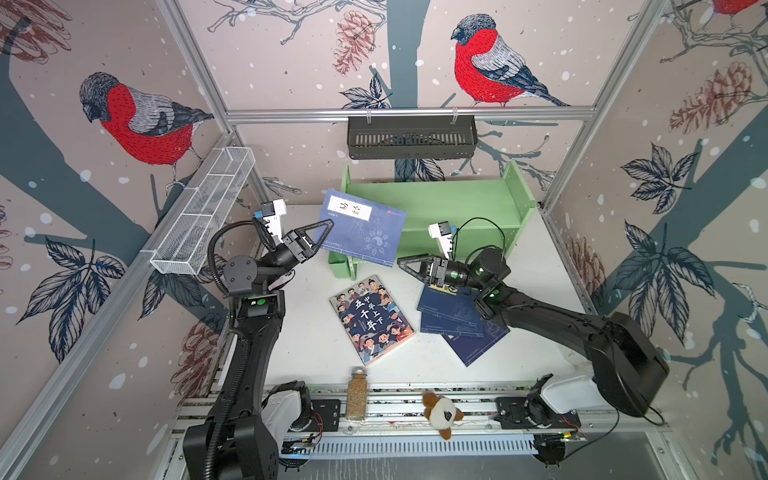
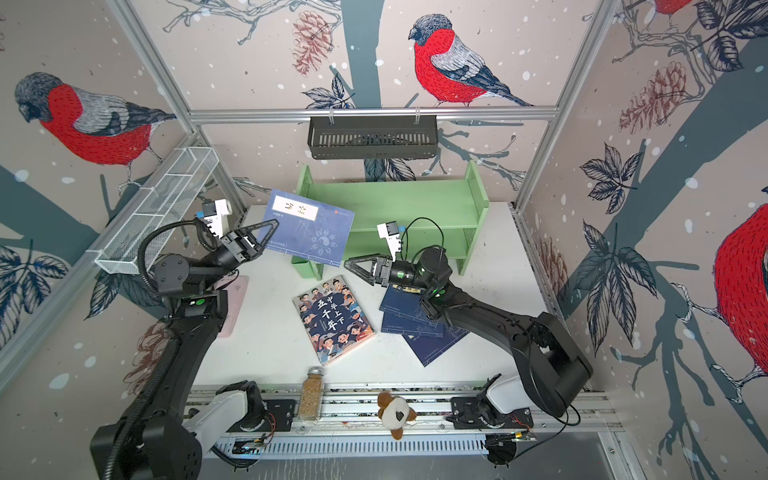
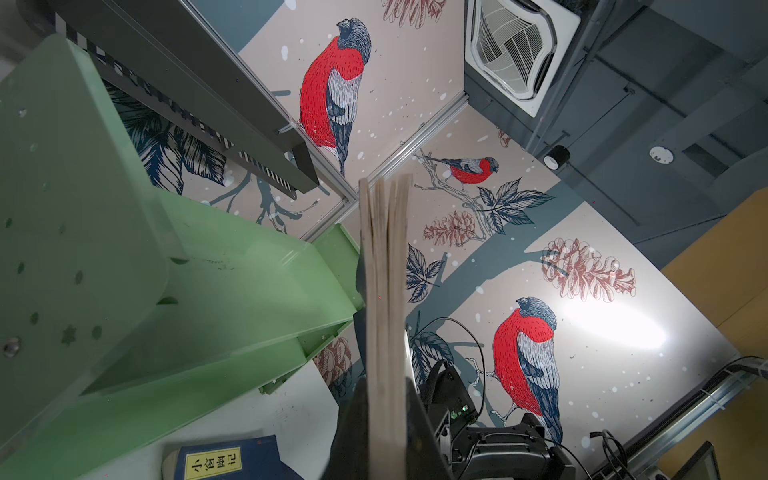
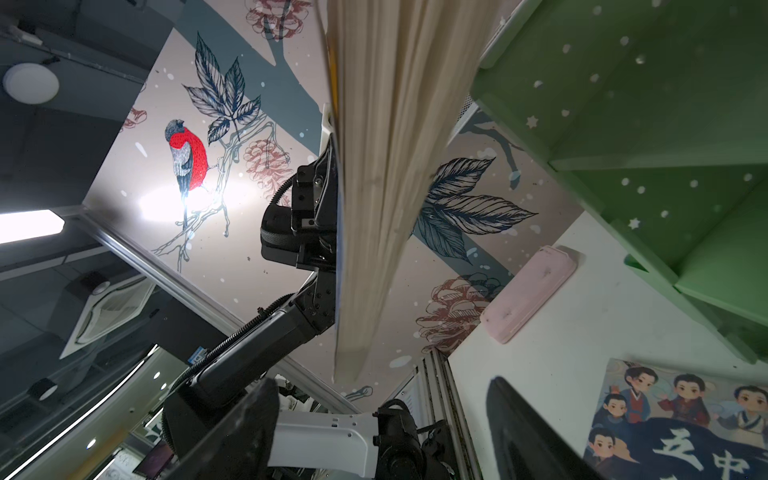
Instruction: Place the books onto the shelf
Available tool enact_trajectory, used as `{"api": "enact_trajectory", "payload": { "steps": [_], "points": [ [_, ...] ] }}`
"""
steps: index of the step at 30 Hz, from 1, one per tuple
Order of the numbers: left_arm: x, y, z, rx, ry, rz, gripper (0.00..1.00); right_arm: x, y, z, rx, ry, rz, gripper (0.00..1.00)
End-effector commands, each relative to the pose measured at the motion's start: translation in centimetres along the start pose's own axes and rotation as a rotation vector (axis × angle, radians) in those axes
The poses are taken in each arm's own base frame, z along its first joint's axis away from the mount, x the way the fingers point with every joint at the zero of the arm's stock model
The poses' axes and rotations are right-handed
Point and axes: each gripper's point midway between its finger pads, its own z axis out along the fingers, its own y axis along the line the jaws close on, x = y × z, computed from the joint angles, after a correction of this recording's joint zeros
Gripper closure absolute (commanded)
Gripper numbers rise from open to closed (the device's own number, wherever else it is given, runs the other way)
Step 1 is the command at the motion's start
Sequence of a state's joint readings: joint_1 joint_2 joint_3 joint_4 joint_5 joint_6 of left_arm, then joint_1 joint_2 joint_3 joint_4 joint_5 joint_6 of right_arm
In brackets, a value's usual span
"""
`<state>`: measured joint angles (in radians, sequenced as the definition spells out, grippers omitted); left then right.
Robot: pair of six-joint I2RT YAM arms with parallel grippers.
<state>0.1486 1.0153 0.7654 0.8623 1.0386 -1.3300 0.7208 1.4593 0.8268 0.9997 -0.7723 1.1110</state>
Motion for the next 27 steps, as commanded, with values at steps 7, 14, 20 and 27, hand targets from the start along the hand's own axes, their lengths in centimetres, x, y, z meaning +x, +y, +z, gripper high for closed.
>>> {"api": "enact_trajectory", "payload": {
  "steps": [7, 14, 20, 27],
  "points": [
    [-0.6, -0.2, -0.2, 0.01, -0.042, 0.06, 1.0, -1.5, 0.8, 2.0, -0.09, -0.072, 0.013, 0.34],
    [-0.5, 0.5, -0.4, -0.005, -0.062, 0.039, 1.0, -1.8, 0.9, 3.0, -0.175, -0.081, 0.064, 0.65],
    [-0.3, 1.6, -0.4, -0.041, -0.056, 0.037, 1.0, -1.9, 0.3, 3.2, -0.165, -0.083, 0.076, 0.91],
    [0.2, 2.8, -0.5, -0.078, -0.044, 0.044, 0.73, -2.3, -0.2, 3.1, -0.108, -0.056, 0.059, 1.0]
  ]
}}
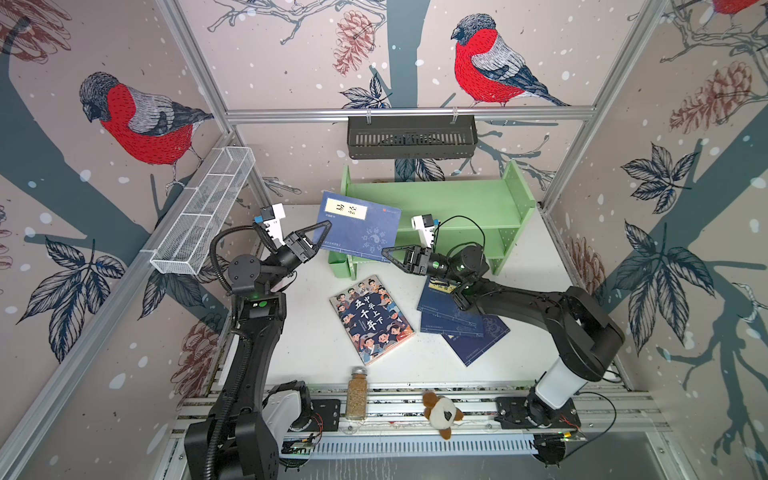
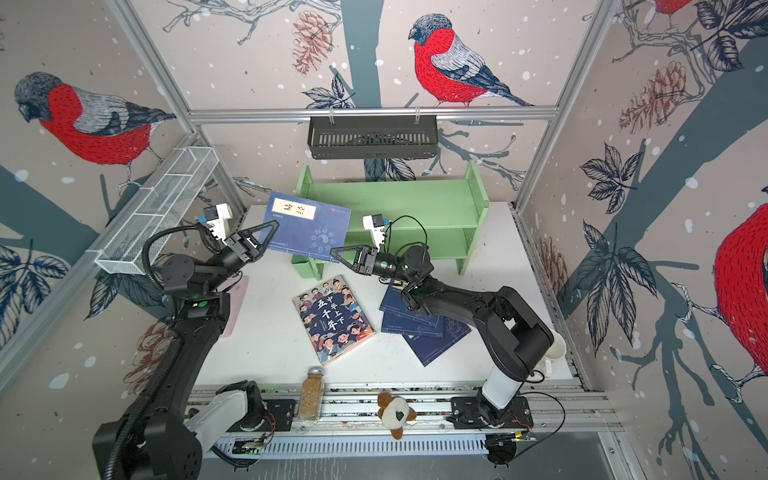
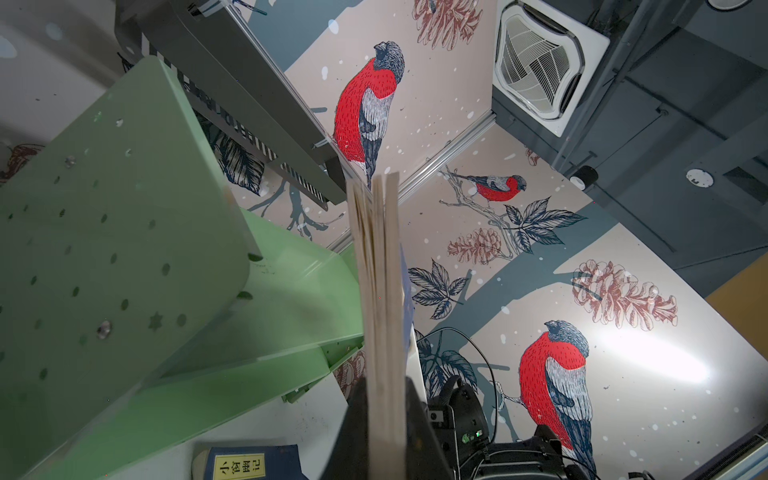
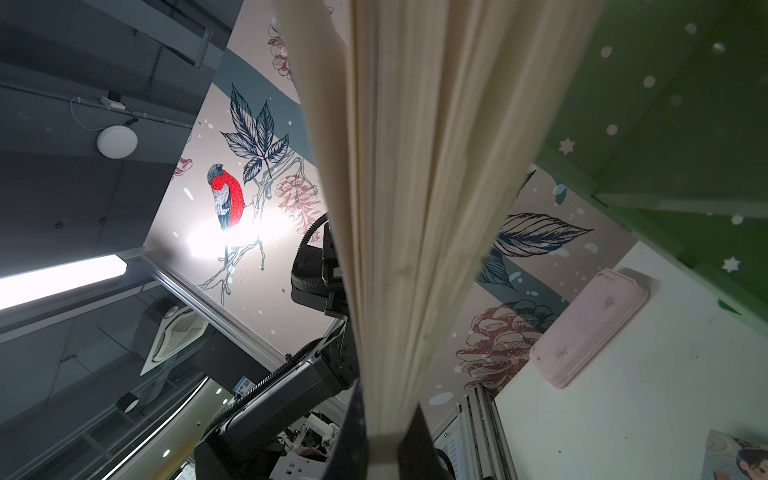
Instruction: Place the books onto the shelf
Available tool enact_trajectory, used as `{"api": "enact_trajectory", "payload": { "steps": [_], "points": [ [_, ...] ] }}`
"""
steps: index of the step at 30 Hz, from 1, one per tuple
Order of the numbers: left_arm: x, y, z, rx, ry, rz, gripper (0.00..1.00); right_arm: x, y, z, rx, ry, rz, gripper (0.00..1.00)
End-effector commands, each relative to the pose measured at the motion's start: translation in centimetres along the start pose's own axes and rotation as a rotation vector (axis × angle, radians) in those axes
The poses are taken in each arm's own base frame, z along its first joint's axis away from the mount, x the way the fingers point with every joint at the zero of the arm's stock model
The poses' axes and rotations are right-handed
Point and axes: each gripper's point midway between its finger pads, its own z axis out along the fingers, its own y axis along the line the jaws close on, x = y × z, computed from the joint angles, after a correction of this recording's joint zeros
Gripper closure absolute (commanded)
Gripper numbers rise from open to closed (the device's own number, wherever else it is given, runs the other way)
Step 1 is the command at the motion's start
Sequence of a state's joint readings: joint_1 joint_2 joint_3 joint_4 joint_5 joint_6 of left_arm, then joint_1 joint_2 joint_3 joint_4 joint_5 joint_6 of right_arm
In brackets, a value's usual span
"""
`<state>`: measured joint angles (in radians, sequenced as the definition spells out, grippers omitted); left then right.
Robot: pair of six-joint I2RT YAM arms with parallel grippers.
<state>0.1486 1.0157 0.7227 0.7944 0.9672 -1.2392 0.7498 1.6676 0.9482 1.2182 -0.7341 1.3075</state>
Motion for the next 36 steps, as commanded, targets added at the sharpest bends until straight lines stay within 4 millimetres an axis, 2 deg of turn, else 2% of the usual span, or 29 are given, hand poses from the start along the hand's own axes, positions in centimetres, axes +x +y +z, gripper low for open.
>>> {"api": "enact_trajectory", "payload": {
  "steps": [1, 3, 5, 11, 16, 20, 27, 36],
  "points": [
    [0.1, 0.0, -0.1, -0.001, 0.006, 0.049, 0.66, -0.8, 1.3, -0.2, -0.015, 0.001, -0.057, 1.0],
    [0.2, 0.1, -0.1, -0.003, 0.009, 0.058, 0.49, -1.2, 1.3, -0.6, 0.004, 0.004, -0.06, 1.0],
    [0.2, 0.0, -0.1, -0.004, 0.012, 0.07, 0.38, -1.9, 1.7, -1.1, 0.016, 0.002, -0.073, 1.0],
    [0.4, 1.2, -0.2, -0.082, 0.04, 0.104, 0.15, -3.2, 1.4, -2.7, 0.151, 0.052, -0.113, 1.0],
    [-0.7, 2.0, -0.7, -0.204, 0.037, 0.184, 0.11, -5.3, 1.5, -4.9, 0.265, 0.074, -0.15, 1.0],
    [-1.7, 1.5, -0.8, -0.244, 0.025, 0.226, 0.1, -7.3, 0.5, -6.3, 0.35, 0.081, -0.148, 1.0],
    [-1.8, -0.2, -0.6, -0.204, 0.031, 0.241, 0.1, -9.0, -1.8, -6.3, 0.402, 0.153, -0.121, 1.0],
    [-1.4, 0.1, -0.8, -0.203, 0.039, 0.24, 0.09, -10.9, -4.2, -6.3, 0.429, 0.173, -0.065, 1.0]
  ]
}}
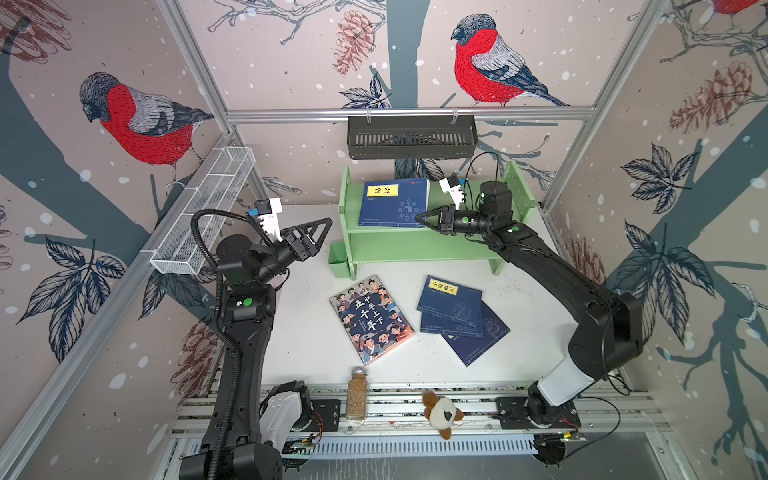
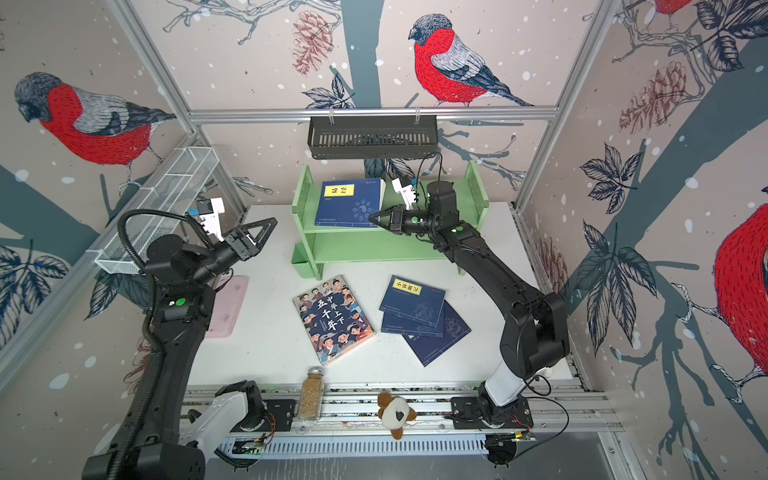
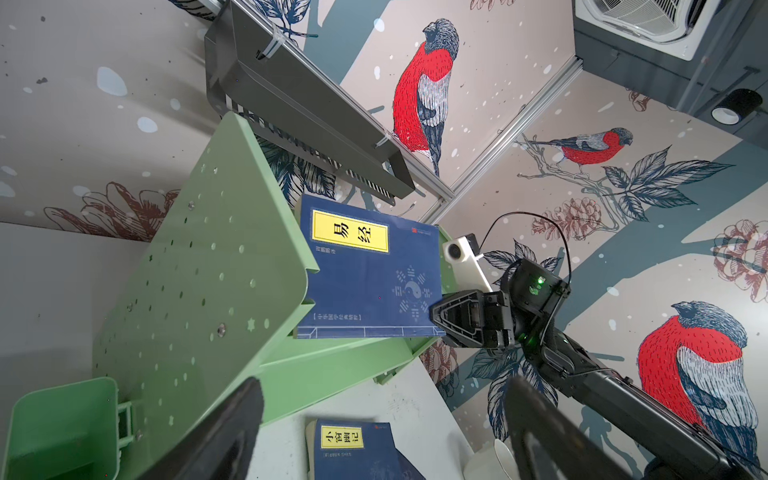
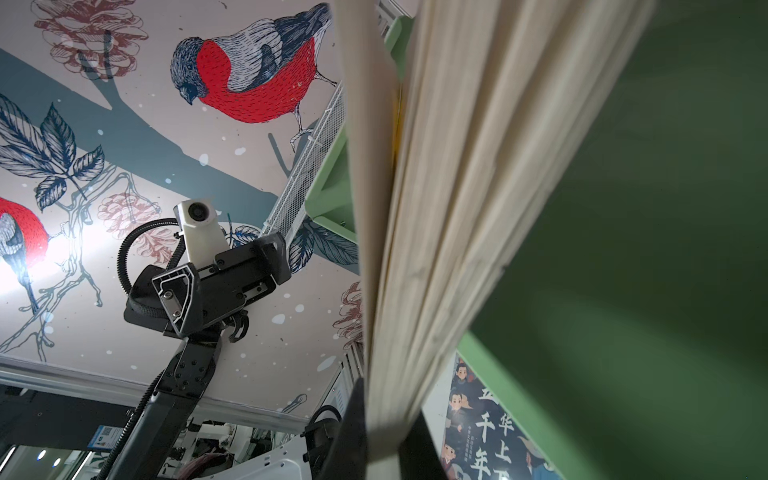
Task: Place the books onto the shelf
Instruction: 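Lay the dark-blue book onto the green shelf top with the right gripper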
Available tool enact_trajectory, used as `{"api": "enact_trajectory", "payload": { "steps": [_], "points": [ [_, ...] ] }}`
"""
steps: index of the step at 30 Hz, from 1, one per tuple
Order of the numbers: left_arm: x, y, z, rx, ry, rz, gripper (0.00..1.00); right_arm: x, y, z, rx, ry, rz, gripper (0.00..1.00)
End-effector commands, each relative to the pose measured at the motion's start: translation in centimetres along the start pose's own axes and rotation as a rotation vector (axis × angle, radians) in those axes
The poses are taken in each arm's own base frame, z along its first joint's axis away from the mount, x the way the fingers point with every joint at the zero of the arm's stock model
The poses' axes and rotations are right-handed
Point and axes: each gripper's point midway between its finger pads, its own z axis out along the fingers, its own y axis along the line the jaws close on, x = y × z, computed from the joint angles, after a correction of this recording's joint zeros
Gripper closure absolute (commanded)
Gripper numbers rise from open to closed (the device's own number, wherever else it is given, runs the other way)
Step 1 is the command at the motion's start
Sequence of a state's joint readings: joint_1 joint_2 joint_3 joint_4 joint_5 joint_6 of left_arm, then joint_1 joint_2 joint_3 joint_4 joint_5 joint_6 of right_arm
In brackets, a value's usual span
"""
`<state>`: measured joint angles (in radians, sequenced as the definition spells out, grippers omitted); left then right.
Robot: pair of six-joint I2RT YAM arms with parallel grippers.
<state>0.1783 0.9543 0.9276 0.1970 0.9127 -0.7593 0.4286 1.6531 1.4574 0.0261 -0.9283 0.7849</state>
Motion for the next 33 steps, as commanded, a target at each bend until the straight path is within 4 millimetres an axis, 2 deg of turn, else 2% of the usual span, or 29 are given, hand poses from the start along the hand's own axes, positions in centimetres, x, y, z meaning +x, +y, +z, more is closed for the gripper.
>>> {"api": "enact_trajectory", "payload": {
  "steps": [1, 8, 15, 20, 26, 30, 33],
  "points": [
    [0.0, -0.2, -0.1, 0.01, -0.003, 0.024, 0.09, -0.2, 0.4, 0.2, -0.034, 0.037, -0.025, 1.0],
    [0.4, -0.2, -0.1, 0.016, 0.009, 0.032, 0.09, -0.4, -0.6, 0.3, -0.036, 0.075, 0.01, 0.99],
    [0.4, -0.2, -0.1, 0.018, 0.009, 0.037, 0.09, -1.2, -2.7, 0.0, 0.106, 0.072, 0.001, 0.62],
    [0.6, -0.2, -0.2, 0.019, 0.012, 0.035, 0.09, -1.6, -4.4, -0.5, 0.225, 0.072, -0.003, 0.52],
    [0.9, -0.1, -0.2, 0.015, 0.022, 0.034, 0.09, -2.8, -7.0, -2.6, 0.479, 0.047, -0.053, 0.44],
    [1.1, 0.0, -0.3, 0.012, 0.027, 0.044, 0.09, -3.9, -7.7, -4.0, 0.588, 0.012, -0.093, 0.4],
    [1.1, 0.2, -0.2, 0.006, 0.024, 0.043, 0.08, -5.2, -7.8, -4.2, 0.577, -0.024, -0.106, 0.38]
  ]
}}
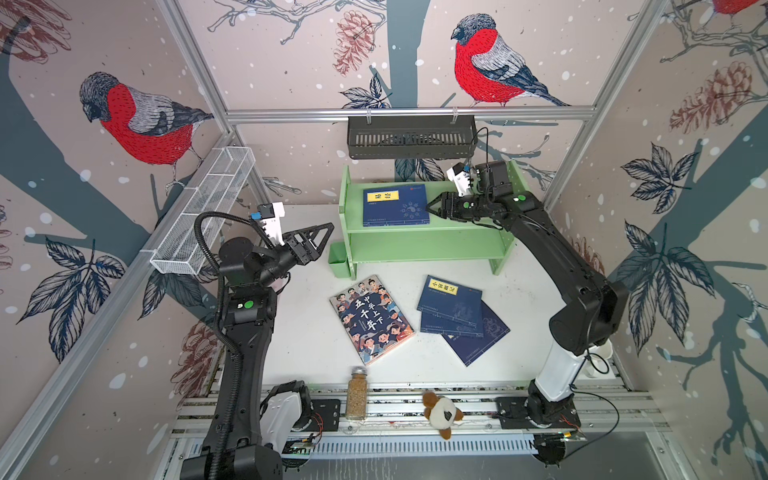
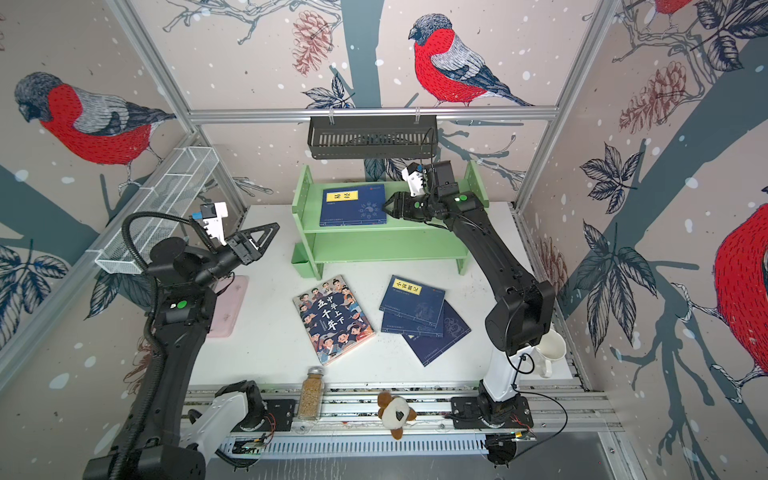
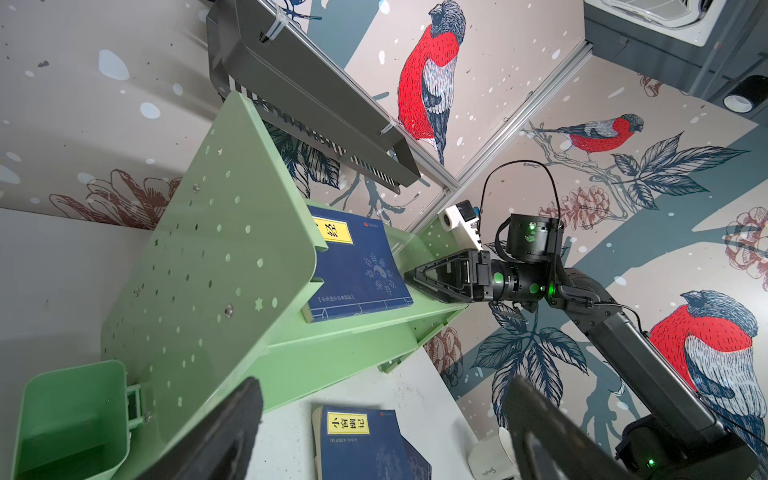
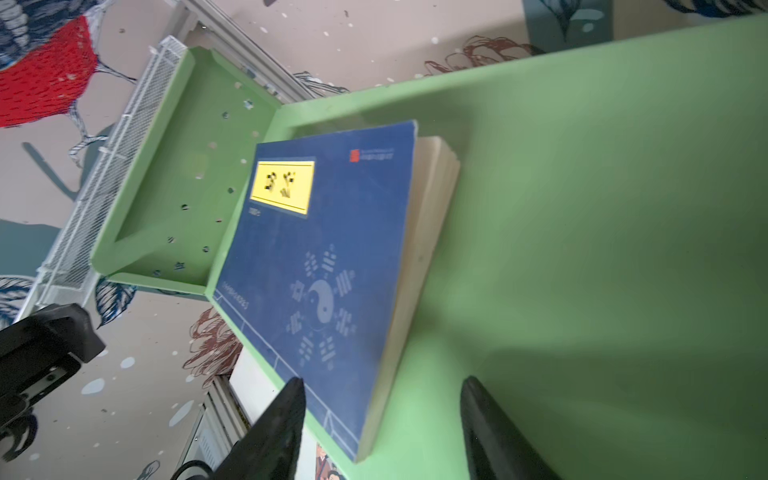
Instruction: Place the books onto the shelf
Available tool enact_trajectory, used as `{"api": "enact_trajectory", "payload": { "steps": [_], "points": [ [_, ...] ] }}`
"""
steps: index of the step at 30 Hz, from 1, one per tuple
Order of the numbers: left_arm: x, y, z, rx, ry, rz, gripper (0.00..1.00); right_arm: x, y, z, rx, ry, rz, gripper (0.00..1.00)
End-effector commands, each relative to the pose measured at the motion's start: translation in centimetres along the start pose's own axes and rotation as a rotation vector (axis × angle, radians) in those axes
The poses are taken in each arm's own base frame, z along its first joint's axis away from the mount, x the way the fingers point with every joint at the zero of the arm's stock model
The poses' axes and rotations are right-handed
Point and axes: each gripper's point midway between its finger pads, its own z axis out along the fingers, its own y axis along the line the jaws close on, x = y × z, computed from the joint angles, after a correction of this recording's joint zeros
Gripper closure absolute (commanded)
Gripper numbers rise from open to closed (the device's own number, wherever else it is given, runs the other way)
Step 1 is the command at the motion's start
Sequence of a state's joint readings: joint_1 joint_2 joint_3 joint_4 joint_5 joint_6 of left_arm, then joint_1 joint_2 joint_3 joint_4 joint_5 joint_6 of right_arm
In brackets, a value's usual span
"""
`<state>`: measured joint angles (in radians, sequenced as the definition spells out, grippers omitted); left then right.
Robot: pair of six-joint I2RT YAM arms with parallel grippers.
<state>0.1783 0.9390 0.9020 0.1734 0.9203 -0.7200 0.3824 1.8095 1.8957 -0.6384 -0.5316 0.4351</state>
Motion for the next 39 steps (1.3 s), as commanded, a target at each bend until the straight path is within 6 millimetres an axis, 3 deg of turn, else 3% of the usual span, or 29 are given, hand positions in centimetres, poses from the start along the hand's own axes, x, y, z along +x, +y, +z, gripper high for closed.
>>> {"api": "enact_trajectory", "payload": {
  "steps": [1, 10, 21, 39],
  "points": [
    [0.0, -0.3, 0.0, 0.014, 0.001, 0.033, 0.08, -1.2, -1.5, -0.2, 0.052, -0.036, -0.023, 0.38],
    [-0.4, 0.3, 0.1, -0.004, -0.016, 0.042, 0.08, -3.2, -1.0, 2.5, -0.054, -0.03, -0.026, 0.39],
    [-0.5, 0.8, 0.4, -0.001, -0.016, 0.038, 0.08, -2.0, 0.6, 5.9, -0.095, 0.047, -0.096, 0.41],
    [-0.4, 1.3, 0.6, -0.005, -0.011, 0.03, 0.08, -1.8, 2.3, 6.8, -0.11, 0.041, -0.043, 0.43]
  ]
}}
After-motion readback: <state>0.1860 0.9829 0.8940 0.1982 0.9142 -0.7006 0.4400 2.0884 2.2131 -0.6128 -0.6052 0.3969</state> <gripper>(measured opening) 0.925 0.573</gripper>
